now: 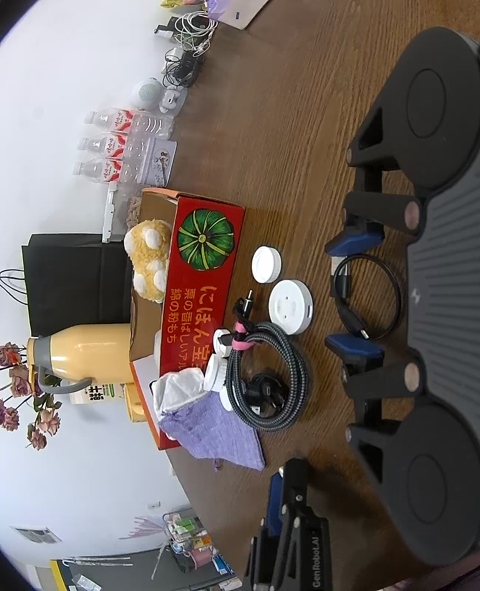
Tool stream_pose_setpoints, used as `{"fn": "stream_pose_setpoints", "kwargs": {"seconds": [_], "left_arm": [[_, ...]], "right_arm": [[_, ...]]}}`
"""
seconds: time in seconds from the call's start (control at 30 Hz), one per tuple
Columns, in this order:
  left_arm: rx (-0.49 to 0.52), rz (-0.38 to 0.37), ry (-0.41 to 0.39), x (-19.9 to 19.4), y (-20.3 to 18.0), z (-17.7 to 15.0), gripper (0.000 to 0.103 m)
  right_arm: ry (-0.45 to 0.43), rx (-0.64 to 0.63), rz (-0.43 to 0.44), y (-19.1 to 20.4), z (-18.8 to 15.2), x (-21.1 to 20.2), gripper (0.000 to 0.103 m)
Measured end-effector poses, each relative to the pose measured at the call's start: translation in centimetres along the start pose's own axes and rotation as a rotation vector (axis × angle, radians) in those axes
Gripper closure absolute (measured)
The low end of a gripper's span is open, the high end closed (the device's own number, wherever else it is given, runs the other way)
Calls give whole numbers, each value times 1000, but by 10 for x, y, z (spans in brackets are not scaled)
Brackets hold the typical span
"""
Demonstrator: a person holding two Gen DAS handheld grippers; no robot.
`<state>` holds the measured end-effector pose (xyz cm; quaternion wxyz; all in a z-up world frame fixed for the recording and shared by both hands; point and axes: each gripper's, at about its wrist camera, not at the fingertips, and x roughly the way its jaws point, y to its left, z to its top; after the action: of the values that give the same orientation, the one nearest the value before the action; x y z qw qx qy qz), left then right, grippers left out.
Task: Organize objects
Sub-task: 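Grasp the white round cap with the left gripper while the right grasps the black cable, then carry the white cap and black cable into the cardboard box, open both grippers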
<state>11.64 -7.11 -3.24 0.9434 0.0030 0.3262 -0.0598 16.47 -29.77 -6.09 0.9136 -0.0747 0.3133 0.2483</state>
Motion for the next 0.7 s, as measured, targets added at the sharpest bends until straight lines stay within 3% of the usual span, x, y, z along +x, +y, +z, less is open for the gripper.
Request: {"fn": "stream_pose_setpoints", "kwargs": {"seconds": [0.33,0.7], "left_arm": [[3,2,-34,-10,5,15,78],[0,21,-106,-1,29,63,78]], "right_arm": [[-45,-12,-4,6,19,-15,58],[-117,-43,9,9,78,-1,58]]}}
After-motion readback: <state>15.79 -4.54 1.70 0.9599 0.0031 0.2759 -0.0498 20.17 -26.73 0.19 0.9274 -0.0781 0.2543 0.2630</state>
